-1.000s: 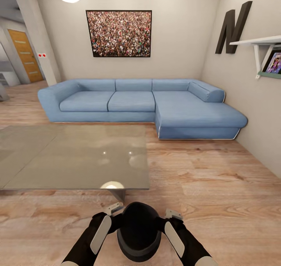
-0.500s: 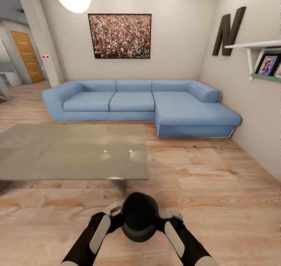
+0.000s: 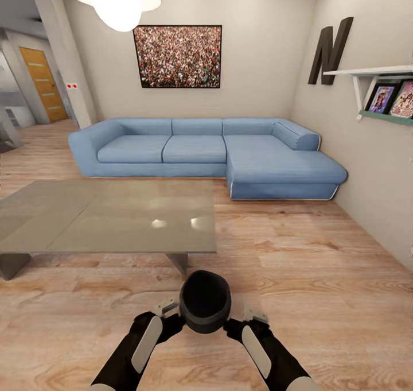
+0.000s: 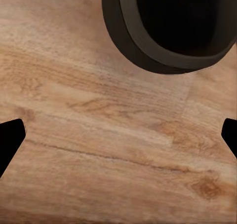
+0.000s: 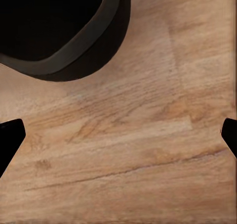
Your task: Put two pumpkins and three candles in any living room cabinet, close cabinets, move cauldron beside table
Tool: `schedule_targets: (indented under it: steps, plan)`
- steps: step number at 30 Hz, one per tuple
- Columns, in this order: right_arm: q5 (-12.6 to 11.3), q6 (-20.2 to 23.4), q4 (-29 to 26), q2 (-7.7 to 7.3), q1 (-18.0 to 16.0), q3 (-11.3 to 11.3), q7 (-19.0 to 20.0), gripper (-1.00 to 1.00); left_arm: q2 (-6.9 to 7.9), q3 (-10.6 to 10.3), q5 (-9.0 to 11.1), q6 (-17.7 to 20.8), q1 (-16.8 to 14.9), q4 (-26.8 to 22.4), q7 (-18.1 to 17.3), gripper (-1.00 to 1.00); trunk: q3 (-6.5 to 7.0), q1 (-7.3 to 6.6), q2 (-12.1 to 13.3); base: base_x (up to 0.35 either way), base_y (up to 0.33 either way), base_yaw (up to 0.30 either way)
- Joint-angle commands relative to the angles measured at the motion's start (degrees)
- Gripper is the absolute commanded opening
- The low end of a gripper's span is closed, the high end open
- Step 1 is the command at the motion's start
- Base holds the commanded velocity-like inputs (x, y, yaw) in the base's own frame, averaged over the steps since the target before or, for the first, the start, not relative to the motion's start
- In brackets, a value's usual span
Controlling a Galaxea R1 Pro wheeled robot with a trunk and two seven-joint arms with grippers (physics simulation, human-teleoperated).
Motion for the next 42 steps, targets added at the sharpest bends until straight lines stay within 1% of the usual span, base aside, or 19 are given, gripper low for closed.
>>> schedule_targets:
  steps: [1, 6, 14, 17, 29, 34, 42]
  plan:
    - [-0.6, 0.1, -0.1, -0.04, 0.0, 0.3, -0.6, 1.0, 0.03, -0.1, 0.6, 0.1, 0.0, -0.1, 0.6, 1.0, 0.13, -0.26, 0.4, -0.27, 0.0, 0.0]
    - [-0.6, 0.1, -0.1, -0.06, 0.0, 0.3, -0.6, 1.0, 0.03, -0.1, 0.6, 0.1, 0.0, -0.1, 0.6, 1.0, 1.03, -1.36, 2.4, -0.211, 0.0, 0.0]
    - [-0.6, -0.1, -0.1, 0.03, 0.0, 0.3, -0.6, 1.0, 0.03, 0.2, 0.6, 0.1, 0.0, -0.1, 0.6, 1.0, 2.47, -3.12, 5.6, -0.022, 0.0, 0.0]
    - [-0.6, -0.1, -0.1, 0.03, 0.0, 0.3, -0.6, 1.0, 0.03, 0.2, 0.6, 0.1, 0.0, -0.1, 0.6, 1.0, 3.0, -3.78, 6.8, -0.001, 0.0, 0.116]
    - [-0.6, -0.1, -0.1, 0.04, 0.0, 0.3, -0.6, 1.0, 0.03, 0.2, 0.6, 0.3, 0.0, -0.1, 0.6, 1.0, 3.0, -3.78, 6.8, 0.0, 0.0, 0.269]
    - [-0.6, -0.1, -0.1, 0.09, 0.0, 0.3, -0.6, 1.0, 0.03, 0.2, 0.6, 0.4, 0.0, -0.1, 0.6, 1.0, 3.9, -4.87, 8.8, 0.0, 0.0, 0.282]
    - [-0.6, -0.1, -0.1, 0.05, 0.0, 0.3, -0.6, 1.0, 0.03, 0.2, 0.6, 0.4, 0.0, -0.1, 0.6, 1.0, 3.9, -4.87, 8.8, 0.0, 0.0, 0.284]
